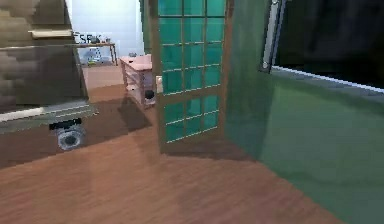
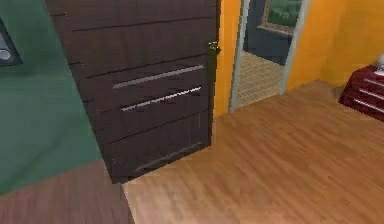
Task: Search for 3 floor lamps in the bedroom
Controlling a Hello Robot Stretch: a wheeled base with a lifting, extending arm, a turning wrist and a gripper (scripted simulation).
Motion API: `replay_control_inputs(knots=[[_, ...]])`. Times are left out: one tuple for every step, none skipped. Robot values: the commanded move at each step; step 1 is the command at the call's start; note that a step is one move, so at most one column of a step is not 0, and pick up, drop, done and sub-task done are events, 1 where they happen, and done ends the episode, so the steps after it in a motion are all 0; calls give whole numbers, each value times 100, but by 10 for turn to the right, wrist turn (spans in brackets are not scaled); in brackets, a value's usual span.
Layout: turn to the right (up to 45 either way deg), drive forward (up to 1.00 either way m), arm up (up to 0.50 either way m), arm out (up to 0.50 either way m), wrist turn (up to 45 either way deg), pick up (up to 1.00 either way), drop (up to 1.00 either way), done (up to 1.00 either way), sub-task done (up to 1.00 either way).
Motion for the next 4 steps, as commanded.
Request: replay_control_inputs(knots=[[-300,0,0,0,0,0,0,0,0],[0,100,0,0,0,0,0,0,0],[0,65,0,0,0,0,0,0,0],[0,30,0,0,0,0,0,0,0]])
